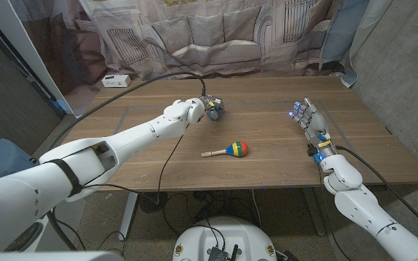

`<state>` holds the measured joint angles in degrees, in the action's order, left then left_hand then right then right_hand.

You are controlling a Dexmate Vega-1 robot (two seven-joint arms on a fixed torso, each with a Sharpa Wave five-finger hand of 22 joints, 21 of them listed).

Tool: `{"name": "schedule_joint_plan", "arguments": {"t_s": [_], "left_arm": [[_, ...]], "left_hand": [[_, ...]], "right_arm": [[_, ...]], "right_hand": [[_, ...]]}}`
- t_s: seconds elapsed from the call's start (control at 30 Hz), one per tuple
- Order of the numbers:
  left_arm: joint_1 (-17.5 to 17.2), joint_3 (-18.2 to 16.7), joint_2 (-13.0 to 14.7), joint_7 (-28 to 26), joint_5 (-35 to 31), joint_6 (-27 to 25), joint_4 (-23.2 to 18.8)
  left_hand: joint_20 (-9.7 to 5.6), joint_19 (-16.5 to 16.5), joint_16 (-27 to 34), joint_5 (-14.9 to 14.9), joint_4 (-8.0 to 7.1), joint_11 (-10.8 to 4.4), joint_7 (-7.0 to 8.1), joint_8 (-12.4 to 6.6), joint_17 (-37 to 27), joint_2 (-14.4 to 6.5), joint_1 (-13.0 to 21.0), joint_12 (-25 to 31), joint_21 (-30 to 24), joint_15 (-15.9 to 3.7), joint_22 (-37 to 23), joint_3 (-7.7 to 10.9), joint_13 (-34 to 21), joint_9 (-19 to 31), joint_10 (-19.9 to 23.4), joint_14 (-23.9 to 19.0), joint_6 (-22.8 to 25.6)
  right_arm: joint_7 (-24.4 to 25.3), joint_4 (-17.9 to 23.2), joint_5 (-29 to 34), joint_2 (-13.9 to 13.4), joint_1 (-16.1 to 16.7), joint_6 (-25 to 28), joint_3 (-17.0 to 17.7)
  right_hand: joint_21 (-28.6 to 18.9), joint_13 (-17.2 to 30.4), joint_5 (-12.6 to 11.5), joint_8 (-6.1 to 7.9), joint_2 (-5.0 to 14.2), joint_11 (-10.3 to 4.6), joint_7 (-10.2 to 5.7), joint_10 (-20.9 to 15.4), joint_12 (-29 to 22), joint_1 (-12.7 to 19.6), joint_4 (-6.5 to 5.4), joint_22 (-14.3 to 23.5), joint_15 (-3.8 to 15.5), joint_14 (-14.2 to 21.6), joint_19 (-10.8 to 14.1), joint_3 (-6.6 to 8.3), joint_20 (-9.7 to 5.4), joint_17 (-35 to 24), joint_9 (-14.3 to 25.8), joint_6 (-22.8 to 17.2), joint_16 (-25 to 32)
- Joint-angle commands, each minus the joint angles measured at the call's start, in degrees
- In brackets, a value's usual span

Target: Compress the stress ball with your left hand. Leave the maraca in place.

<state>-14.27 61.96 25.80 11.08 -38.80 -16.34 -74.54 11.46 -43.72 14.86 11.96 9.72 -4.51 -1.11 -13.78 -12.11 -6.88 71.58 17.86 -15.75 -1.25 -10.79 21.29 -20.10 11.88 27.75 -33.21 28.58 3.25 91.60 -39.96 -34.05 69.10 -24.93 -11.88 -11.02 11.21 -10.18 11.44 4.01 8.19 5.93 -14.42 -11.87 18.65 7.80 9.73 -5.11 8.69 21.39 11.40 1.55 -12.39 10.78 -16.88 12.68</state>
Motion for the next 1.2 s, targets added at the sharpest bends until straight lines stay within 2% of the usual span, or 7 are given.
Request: {"name": "schedule_joint_plan", "arguments": {"t_s": [0.03, 0.33, 0.5, 0.63, 0.8, 1.2], "left_arm": [[-1.39, -1.42, 2.26, 0.02, -0.96, -2.45, -5.46], [-2.45, -2.48, 3.57, 0.12, -2.06, -3.31, -8.82], [-3.38, -3.49, 5.04, -0.11, -3.30, -4.02, -12.28], [-4.04, -4.32, 6.04, 0.21, -4.31, -4.61, -14.78], [-4.95, -5.15, 7.14, 0.85, -6.05, -5.53, -17.66], [-5.86, -6.64, 7.68, 2.28, -8.19, -5.33, -19.63]], "left_hand": [[-0.03, -0.30, -0.09, 0.24, -0.32, -0.21, -0.06, -0.29, -0.13, -0.24, 0.17, 0.29, 0.02, 0.19, -0.30, 0.34, -0.17, 0.19, 0.67, -0.29, 0.45], [-0.10, -0.14, -0.28, 0.28, -0.43, -0.29, -0.14, -0.26, -0.09, -0.37, 0.15, 0.30, 0.09, 0.27, -0.29, 0.52, -0.34, 0.22, 0.84, -0.31, 0.60], [-0.16, 0.08, -0.40, 0.28, -0.43, 0.05, -0.08, -0.22, -0.09, -0.33, 0.15, 0.27, 0.18, 0.25, -0.28, 0.56, -0.45, 0.24, 0.87, -0.23, 0.67], [-0.26, 0.27, -0.50, 0.26, -0.58, -0.42, 0.04, -0.13, -0.12, -0.31, -0.05, 0.15, 0.26, 0.22, -0.27, 0.51, -0.55, 0.26, 0.69, -0.16, 0.60], [-0.26, 0.59, -0.68, 0.26, -0.64, 0.07, 0.05, -0.08, -0.12, -0.30, -0.15, 0.10, 0.40, 0.18, -0.26, 0.52, -0.66, 0.27, 0.67, 0.09, 0.61], [-0.41, 0.80, -0.85, 0.27, -0.54, -0.33, 0.25, 0.11, -0.20, -0.15, -0.14, -0.12, 0.50, -0.07, -0.26, 0.48, -0.91, 0.30, 0.45, 0.28, 0.50]], "right_arm": [[-0.26, -0.15, -0.23, 0.26, 0.15, -0.76, 0.19], [-0.52, -0.70, -0.04, 0.50, 0.19, -1.53, 0.18], [-0.47, -0.72, 0.05, 0.60, 0.27, -1.82, 0.23], [-0.45, -0.63, -0.12, 0.67, 0.31, -1.81, 0.27], [-0.50, -0.79, -0.09, 0.81, 0.23, -1.97, 0.22], [-1.07, -1.65, -0.24, 1.13, -0.41, -2.24, -0.07]], "right_hand": [[-0.14, 0.15, 0.09, -0.07, -0.01, 0.01, -0.03, -0.36, 0.17, 0.74, 0.04, 0.18, -0.04, 0.65, -0.02, -0.04, 0.27, -0.11, 0.16, -0.20, -0.16], [-0.14, 0.15, 0.08, -0.07, 0.01, 0.05, -0.04, -0.36, 0.18, 0.75, 0.03, 0.18, -0.09, 0.65, -0.05, -0.05, 0.32, -0.12, 0.16, -0.23, -0.17], [-0.15, 0.15, 0.09, -0.09, 0.00, 0.02, -0.06, -0.38, 0.18, 0.74, 0.02, 0.18, -0.08, 0.65, -0.03, -0.07, 0.31, -0.12, 0.16, -0.18, -0.18], [-0.15, 0.15, 0.09, -0.10, -0.01, 0.00, -0.04, -0.40, 0.18, 0.73, 0.02, 0.18, -0.09, 0.69, -0.02, -0.08, 0.33, -0.12, 0.17, -0.18, -0.17], [-0.15, 0.15, 0.09, -0.11, -0.01, -0.01, -0.02, -0.42, 0.17, 0.73, 0.01, 0.19, -0.17, 0.69, -0.02, -0.09, 0.36, -0.13, 0.17, -0.17, -0.18], [-0.16, 0.16, 0.09, -0.10, 0.00, -0.01, 0.04, -0.43, 0.19, 0.72, -0.01, 0.19, -0.08, 0.71, 0.00, -0.12, 0.32, -0.14, 0.17, -0.21, -0.18]]}}
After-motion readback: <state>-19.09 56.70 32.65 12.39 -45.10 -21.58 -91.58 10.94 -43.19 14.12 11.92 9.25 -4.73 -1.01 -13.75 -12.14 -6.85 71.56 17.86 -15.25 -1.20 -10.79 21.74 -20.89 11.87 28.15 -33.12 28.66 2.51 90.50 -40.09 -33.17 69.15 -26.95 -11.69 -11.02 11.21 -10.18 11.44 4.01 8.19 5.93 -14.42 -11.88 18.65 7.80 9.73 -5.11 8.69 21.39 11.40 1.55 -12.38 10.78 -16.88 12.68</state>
